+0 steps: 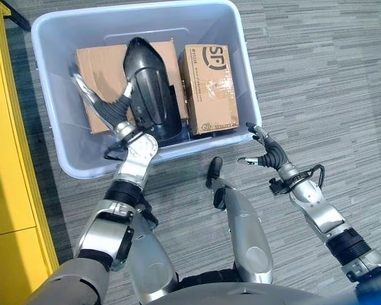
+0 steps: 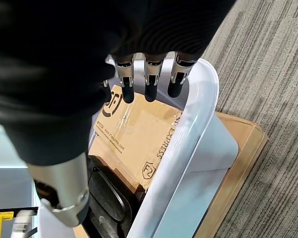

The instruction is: Move parts from the plastic box to the shelf.

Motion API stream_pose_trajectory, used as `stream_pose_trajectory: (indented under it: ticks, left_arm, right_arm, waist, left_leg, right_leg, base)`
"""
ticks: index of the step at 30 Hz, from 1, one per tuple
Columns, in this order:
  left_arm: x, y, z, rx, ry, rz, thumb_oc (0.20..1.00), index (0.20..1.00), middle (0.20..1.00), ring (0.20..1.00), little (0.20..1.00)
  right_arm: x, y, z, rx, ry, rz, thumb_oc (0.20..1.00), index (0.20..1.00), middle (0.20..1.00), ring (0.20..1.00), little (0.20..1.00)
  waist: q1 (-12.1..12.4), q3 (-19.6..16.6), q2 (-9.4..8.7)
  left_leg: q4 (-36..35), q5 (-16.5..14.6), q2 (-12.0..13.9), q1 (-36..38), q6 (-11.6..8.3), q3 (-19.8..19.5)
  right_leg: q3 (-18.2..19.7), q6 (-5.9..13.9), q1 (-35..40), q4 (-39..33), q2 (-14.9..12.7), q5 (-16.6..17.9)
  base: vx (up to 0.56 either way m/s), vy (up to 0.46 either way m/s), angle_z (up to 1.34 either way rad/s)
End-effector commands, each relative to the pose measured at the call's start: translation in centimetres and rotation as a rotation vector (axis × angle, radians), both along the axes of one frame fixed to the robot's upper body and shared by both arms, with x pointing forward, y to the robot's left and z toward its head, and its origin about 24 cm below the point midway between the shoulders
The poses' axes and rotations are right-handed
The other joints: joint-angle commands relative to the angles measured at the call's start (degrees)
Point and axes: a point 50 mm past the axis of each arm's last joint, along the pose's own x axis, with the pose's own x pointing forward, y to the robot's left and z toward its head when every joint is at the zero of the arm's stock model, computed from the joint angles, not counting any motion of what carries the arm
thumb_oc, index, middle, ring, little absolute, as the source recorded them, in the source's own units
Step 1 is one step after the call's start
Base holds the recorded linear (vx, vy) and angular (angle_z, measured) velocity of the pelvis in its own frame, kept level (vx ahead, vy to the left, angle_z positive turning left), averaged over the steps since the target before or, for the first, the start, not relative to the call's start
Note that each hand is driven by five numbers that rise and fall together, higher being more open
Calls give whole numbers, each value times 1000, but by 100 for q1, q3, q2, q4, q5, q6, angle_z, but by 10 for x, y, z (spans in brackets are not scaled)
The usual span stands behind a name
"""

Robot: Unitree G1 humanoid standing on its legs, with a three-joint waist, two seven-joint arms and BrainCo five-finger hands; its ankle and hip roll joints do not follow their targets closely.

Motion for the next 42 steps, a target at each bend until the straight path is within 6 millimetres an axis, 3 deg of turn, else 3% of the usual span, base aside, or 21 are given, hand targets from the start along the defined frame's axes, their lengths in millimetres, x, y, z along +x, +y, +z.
stream_pose_trajectory:
  ticks: [1, 8, 16, 25, 30, 36, 42]
  left_arm:
    - [7, -3, 8, -88, 3, -154, 1000, 1000, 1000, 1000, 1000]
    - [15, -1, -1, -221, 83, -114, 1000, 1000, 1000, 1000, 1000]
    - [16, 21, 9, -233, 72, 105, 1000, 1000, 1000, 1000, 1000]
    - [15, 32, 8, -168, 130, 186, 1000, 1000, 1000, 1000, 1000]
    - [13, 37, -11, -188, 260, 205, 1000, 1000, 1000, 1000, 1000]
    - [13, 30, -50, 23, 588, 39, 1000, 1000, 1000, 1000, 1000]
    - [12, 17, -61, 160, 651, -26, 1000, 1000, 1000, 1000, 1000]
  right_arm:
    - [1, 8, 30, 34, -114, 43, 1000, 1000, 1000, 1000, 1000]
    - [6, 11, 32, 23, -103, 53, 1000, 1000, 1000, 1000, 1000]
    - [6, 11, 30, 38, -92, 42, 1000, 1000, 1000, 1000, 1000]
    - [5, 10, 24, 44, -74, 39, 1000, 1000, 1000, 1000, 1000]
    - [5, 12, 24, 48, -71, 42, 1000, 1000, 1000, 1000, 1000]
    - [7, 12, 25, 54, -62, 41, 1000, 1000, 1000, 1000, 1000]
    - [8, 11, 30, 41, -67, 45, 1000, 1000, 1000, 1000, 1000]
  waist:
    - [-27, -42, -114]
    - [-143, -40, -159]
    - [-210, -39, -241]
    - [-188, -39, -257]
    - [-197, -39, -252]
    - [-269, -39, -253]
    - [-347, -39, -232]
  left_leg:
    - [705, 11, 365, -613, -268, -46]
    - [797, 89, 464, -624, -332, 38]
    - [888, 63, 569, -669, -382, 61]
    - [927, 38, 601, -694, -395, 59]
    - [935, -10, 575, -761, -376, 46]
    - [929, -15, 570, -798, -357, 117]
    - [928, 8, 531, -825, -341, 194]
  right_leg:
    - [-299, 732, 328, 123, -392, -679]
    - [-261, 708, 293, 119, -332, -675]
    - [-244, 697, 234, 159, -331, -693]
    - [-283, 695, 214, 185, -368, -709]
    - [-281, 709, 133, 216, -395, -710]
    - [-275, 731, 41, 195, -441, -628]
    - [-223, 729, -50, 184, -433, -593]
  base:
    - [10, 16, 3]
    - [6, -7, -2]
    - [11, -15, -2]
    - [0, 0, 0]
    - [0, 0, 0]
    - [0, 0, 0]
    - [1, 1, -1]
